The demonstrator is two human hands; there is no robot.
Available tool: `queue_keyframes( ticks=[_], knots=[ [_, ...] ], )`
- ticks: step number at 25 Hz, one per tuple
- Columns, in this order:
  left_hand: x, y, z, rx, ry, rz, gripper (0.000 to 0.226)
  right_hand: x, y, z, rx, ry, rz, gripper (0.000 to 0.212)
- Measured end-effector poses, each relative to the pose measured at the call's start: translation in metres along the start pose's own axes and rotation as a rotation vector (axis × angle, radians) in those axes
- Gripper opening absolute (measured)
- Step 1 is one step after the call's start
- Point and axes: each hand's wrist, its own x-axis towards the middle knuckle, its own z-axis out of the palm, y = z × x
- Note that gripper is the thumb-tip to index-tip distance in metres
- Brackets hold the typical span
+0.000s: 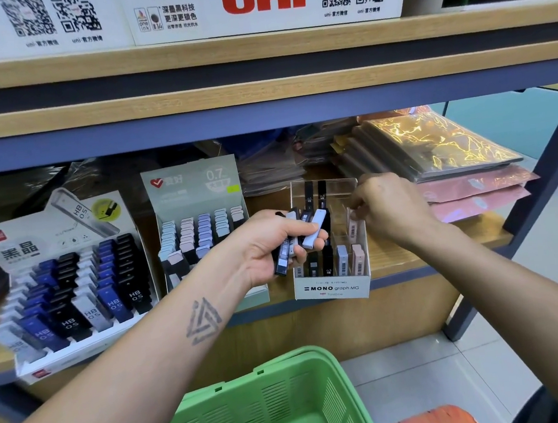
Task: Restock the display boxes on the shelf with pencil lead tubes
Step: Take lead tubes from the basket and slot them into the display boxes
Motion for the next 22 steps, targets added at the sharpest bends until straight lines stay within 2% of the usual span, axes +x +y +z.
queue_keyframes(
  ticks=[6, 9, 10, 12, 14, 15, 17, 22],
  knots=[
    [-0.001, -0.002, 0.0, 0.007, -0.013, -0.002, 0.033, -0.006, -0.009, -0.002, -0.16, -0.022, -0.032, 0.012],
    [-0.001, -0.003, -0.001, 0.017, -0.002, 0.0, 0.032, -0.004, -0.009, -0.007, -0.115, -0.059, -0.015, 0.017],
    [-0.001, -0.003, -0.001, 0.016, 0.0, 0.003, 0.031, -0.003, -0.011, -0.011, -0.016, -0.059, 0.007, 0.017],
    [-0.001, -0.003, -0.001, 0.006, 0.001, 0.012, 0.03, 0.0, -0.016, -0.02, 0.418, -0.107, 0.091, 0.018],
    [0.0, -0.003, -0.001, -0.017, 0.0, 0.009, 0.028, -0.001, -0.021, -0.03, 0.939, -0.292, 0.148, 0.021],
    [0.0, -0.003, -0.001, -0.034, -0.005, 0.002, 0.026, -0.001, -0.022, -0.031, 1.091, -0.372, 0.14, 0.023],
    [0.0, -0.002, -0.001, -0.067, -0.006, -0.023, 0.022, -0.003, -0.018, -0.031, 1.207, -0.419, 0.095, 0.022],
    [0.002, -0.003, -0.003, -0.04, 0.017, -0.028, 0.026, -0.002, -0.009, -0.027, 1.147, -0.334, 0.154, 0.01]
  ],
)
